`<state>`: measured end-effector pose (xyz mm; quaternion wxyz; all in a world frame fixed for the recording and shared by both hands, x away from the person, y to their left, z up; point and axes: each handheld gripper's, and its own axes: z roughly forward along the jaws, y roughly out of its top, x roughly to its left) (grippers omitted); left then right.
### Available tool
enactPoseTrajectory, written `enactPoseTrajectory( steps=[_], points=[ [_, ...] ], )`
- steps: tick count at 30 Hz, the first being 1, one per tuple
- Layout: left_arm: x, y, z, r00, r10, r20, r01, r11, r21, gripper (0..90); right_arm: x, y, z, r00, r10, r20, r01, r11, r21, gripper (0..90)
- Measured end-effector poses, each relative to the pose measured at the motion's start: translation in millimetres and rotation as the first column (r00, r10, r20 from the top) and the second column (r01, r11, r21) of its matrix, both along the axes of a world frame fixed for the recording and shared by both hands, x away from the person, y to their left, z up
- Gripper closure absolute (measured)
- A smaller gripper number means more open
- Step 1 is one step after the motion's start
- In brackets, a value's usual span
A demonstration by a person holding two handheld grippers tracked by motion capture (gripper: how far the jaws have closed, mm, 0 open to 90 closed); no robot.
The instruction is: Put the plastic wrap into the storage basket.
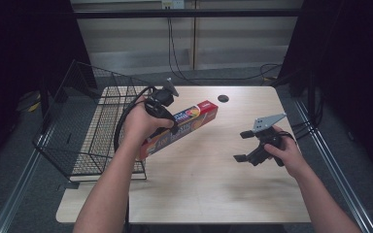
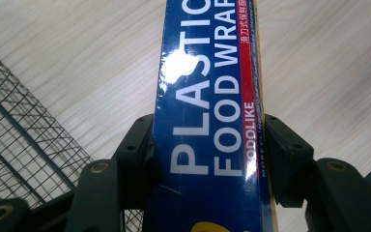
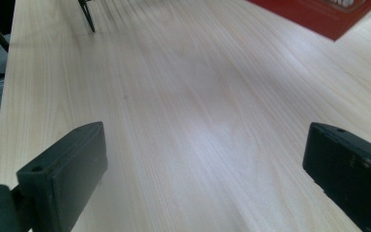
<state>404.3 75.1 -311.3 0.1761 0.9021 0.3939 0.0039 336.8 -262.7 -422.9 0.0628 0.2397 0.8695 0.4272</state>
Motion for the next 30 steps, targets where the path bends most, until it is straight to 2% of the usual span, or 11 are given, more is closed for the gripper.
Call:
enactPoseTrajectory(
  steps=[6, 9, 11, 15, 17, 24, 28, 30],
  points=[
    [2.4, 8.0, 7.3, 0.9995, 0.031, 0.000, -0.031, 0.9995, -0.003, 44.7, -0.3, 0.4, 0.3, 1.0000, -0.001, 0.000, 0.001, 1.0000, 0.000, 1.8],
    [4.7, 14.4, 9.8, 0.9979, 0.065, -0.006, -0.065, 0.9978, -0.012, 44.7, -1.0, 0.8, 0.9, 1.0000, 0.002, 0.000, -0.002, 1.0000, -0.001, 1.8],
    [5.9, 16.4, 10.6, 0.9977, 0.067, -0.008, -0.067, 0.9977, -0.013, 44.7, -1.1, 0.7, 1.1, 1.0000, 0.003, -0.001, -0.003, 1.0000, -0.001, 1.8],
    [8.5, 23.9, 14.3, 0.9955, 0.095, -0.003, -0.095, 0.9954, -0.013, 44.7, -0.8, 0.4, 1.5, 0.9995, 0.022, -0.023, -0.022, 0.9998, 0.003, 1.8],
    [9.2, 27.6, 16.2, 0.9936, 0.112, -0.012, -0.112, 0.9936, -0.015, 44.6, -0.9, 0.2, 1.7, 0.9995, 0.019, -0.025, -0.019, 0.9998, 0.002, 1.8],
    [11.5, 39.8, 21.9, 0.9886, 0.151, -0.006, -0.151, 0.9886, -0.008, 44.6, -0.8, 0.2, 1.4, 0.9995, 0.023, -0.020, -0.023, 0.9997, 0.004, 1.9],
    [11.3, 45.0, 24.4, 0.9844, 0.176, -0.004, -0.176, 0.9841, -0.023, 44.6, -0.6, 0.3, 1.1, 0.9993, 0.028, -0.025, -0.028, 0.9996, 0.005, 1.9],
    [12.1, 48.8, 26.6, 0.9843, 0.177, -0.001, -0.177, 0.9842, -0.011, 44.6, -0.6, 0.7, 0.7, 0.9993, 0.028, -0.024, -0.028, 0.9996, 0.001, 1.9]
  ],
)
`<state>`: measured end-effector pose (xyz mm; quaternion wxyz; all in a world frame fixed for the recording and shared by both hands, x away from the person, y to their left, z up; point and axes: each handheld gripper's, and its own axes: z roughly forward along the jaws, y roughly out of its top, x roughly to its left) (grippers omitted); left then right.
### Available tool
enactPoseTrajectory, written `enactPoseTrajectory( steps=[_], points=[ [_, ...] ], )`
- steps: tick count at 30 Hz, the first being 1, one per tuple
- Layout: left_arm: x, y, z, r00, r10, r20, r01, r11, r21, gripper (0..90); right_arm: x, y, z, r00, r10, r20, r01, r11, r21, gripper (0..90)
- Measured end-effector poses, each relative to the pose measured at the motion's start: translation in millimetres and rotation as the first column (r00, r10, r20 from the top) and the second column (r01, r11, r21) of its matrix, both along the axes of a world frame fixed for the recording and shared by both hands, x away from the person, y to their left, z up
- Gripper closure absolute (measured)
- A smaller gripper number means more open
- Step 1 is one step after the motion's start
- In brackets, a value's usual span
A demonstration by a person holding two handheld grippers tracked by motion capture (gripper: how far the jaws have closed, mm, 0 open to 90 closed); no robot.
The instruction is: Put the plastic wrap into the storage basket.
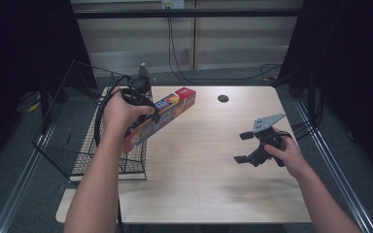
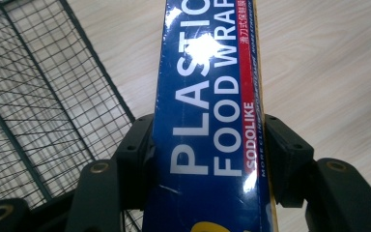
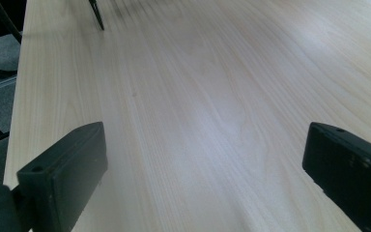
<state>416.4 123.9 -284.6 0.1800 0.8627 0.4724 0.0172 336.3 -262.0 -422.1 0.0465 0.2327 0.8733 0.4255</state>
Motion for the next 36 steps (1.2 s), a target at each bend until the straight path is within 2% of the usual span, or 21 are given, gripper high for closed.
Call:
enactPoseTrajectory(
  steps=[1, 2, 5, 6, 8, 10, 14, 18, 24, 27, 28, 36],
  points=[
    [0.0, 0.0, 0.0, 1.0000, 0.000, 0.000, 0.000, 1.0000, 0.000, 44.6, 0.0, 0.0, 0.0, 1.0000, 0.000, 0.000, 0.000, 1.0000, 0.000, 1.9],
    [0.2, 3.3, 1.0, 0.9997, 0.024, 0.003, -0.024, 0.9997, -0.004, 44.7, 0.0, 0.0, 0.1, 1.0000, 0.000, -0.003, 0.000, 1.0000, -0.002, 1.9],
    [1.2, 8.5, 3.0, 0.9997, 0.026, 0.000, -0.026, 0.9997, 0.000, 44.7, 0.1, -0.2, 0.1, 1.0000, -0.001, -0.004, 0.001, 1.0000, -0.004, 1.9],
    [1.3, 12.6, 3.9, 0.9986, 0.053, 0.004, -0.053, 0.9986, -0.005, 44.7, 0.2, -0.3, 0.2, 1.0000, -0.002, -0.002, 0.002, 1.0000, -0.004, 1.9],
    [1.5, 16.3, 5.0, 0.9974, 0.071, 0.010, -0.071, 0.9975, -0.004, 44.7, 0.3, -0.3, 0.1, 1.0000, -0.002, -0.003, 0.002, 1.0000, -0.004, 1.9],
    [2.2, 19.3, 6.6, 0.9977, 0.067, 0.004, -0.067, 0.9977, 0.005, 44.7, 0.6, -0.1, -0.2, 1.0000, -0.002, 0.001, 0.002, 1.0000, -0.006, 1.9],
    [2.7, 26.6, 11.0, 0.9943, 0.105, 0.018, -0.105, 0.9944, 0.003, 44.7, 0.5, 0.3, -0.4, 1.0000, -0.005, 0.003, 0.005, 1.0000, -0.006, 1.9],
    [3.9, 31.8, 14.5, 0.9941, 0.108, 0.011, -0.108, 0.9941, 0.008, 44.7, 0.6, 0.2, -0.4, 0.9999, -0.008, 0.006, 0.008, 0.9999, -0.007, 1.9],
    [3.3, 40.0, 20.4, 0.9882, 0.151, 0.021, -0.151, 0.9885, 0.000, 44.7, 0.7, -0.5, -0.4, 0.9999, -0.017, 0.002, 0.017, 0.9998, -0.005, 1.9],
    [3.5, 44.4, 22.7, 0.9875, 0.156, 0.025, -0.156, 0.9877, 0.008, 44.7, 1.0, -0.6, -0.7, 0.9999, -0.013, 0.003, 0.013, 0.9999, -0.006, 1.9],
    [3.3, 47.0, 24.0, 0.9851, 0.171, 0.021, -0.171, 0.9853, 0.001, 44.7, 1.1, -0.6, -0.6, 1.0000, -0.009, 0.001, 0.009, 1.0000, -0.003, 1.9],
    [3.9, 58.4, 27.6, 0.9788, 0.204, 0.022, -0.204, 0.9790, 0.003, 44.7, 1.0, -1.3, -0.1, 0.9998, -0.019, 0.006, 0.019, 0.9998, -0.003, 1.9]
  ],
)
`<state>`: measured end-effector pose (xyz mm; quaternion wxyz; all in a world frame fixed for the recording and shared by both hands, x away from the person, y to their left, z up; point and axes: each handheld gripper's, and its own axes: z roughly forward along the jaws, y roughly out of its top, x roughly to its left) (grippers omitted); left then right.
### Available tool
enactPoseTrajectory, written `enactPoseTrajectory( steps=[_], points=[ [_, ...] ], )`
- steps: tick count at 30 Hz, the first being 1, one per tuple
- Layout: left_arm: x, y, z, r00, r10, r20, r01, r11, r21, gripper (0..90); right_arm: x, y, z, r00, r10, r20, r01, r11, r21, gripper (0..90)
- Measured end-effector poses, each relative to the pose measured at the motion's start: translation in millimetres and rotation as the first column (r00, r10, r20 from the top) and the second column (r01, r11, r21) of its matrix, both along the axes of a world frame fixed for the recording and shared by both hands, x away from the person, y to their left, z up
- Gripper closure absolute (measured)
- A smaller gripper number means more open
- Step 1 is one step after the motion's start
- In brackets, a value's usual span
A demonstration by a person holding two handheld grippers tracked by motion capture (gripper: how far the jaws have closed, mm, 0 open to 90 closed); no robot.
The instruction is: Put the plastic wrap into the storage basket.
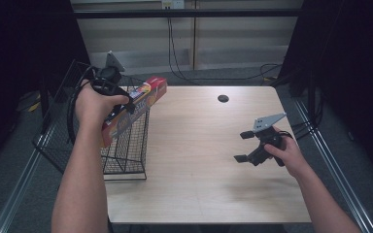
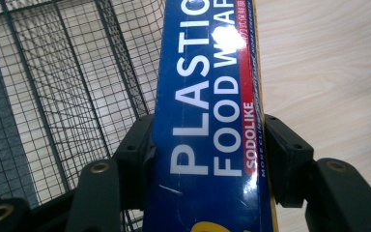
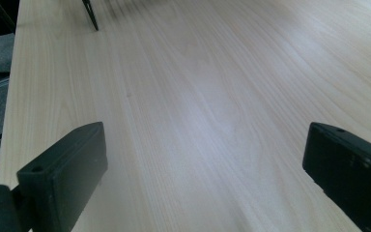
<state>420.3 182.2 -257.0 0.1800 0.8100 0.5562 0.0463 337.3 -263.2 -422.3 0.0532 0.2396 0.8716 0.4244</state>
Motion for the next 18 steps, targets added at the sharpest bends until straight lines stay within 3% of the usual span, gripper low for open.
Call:
enactPoseTrajectory(
  steps=[18],
  points=[
    [-2.6, 25.6, 9.9, 0.9962, 0.086, 0.012, -0.086, 0.9963, -0.006, 44.8, 0.1, 0.1, -0.4, 1.0000, 0.000, 0.002, 0.000, 1.0000, -0.004, 1.9]
  ],
)
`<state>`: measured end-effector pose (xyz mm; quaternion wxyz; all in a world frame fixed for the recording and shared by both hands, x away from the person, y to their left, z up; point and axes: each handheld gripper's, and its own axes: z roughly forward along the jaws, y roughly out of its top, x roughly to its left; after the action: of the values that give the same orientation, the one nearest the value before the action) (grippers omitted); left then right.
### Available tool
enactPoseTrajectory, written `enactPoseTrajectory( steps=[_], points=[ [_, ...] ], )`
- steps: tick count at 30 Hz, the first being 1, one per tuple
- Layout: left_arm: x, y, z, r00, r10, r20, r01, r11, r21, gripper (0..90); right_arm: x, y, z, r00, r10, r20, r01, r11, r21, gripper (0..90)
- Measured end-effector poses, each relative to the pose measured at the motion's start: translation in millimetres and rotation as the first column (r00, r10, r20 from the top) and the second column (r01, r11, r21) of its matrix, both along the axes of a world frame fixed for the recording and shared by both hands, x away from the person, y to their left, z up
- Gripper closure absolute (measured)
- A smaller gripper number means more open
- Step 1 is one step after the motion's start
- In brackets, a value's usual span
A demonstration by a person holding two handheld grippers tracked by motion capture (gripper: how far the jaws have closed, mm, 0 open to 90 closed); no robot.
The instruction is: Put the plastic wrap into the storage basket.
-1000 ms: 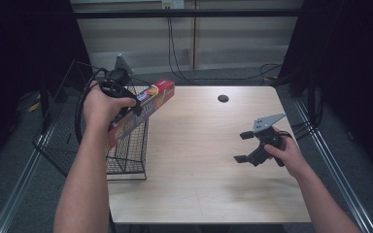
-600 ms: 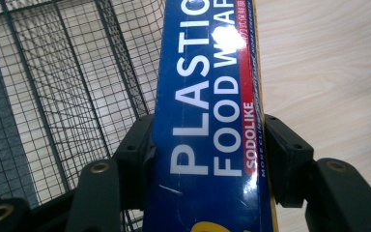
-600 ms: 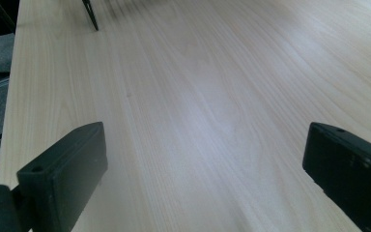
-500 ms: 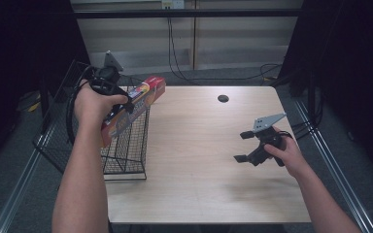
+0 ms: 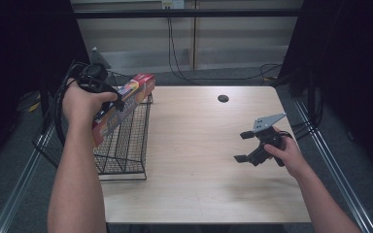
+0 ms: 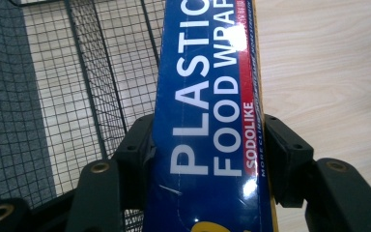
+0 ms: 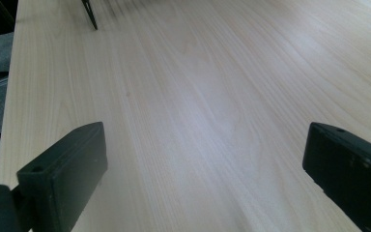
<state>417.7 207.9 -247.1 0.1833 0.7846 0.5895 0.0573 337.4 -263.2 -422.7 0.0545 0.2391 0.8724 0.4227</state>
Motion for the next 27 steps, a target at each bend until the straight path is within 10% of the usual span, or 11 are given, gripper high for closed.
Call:
enactPoseTrajectory(
  steps=[27],
  points=[
    [-10.5, 42.8, 10.6, 0.9836, 0.179, 0.024, -0.180, 0.9828, 0.042, 44.8, 0.6, 2.6, -3.5, 1.0000, 0.008, -0.005, -0.008, 0.9999, -0.009, 1.9]
  ],
)
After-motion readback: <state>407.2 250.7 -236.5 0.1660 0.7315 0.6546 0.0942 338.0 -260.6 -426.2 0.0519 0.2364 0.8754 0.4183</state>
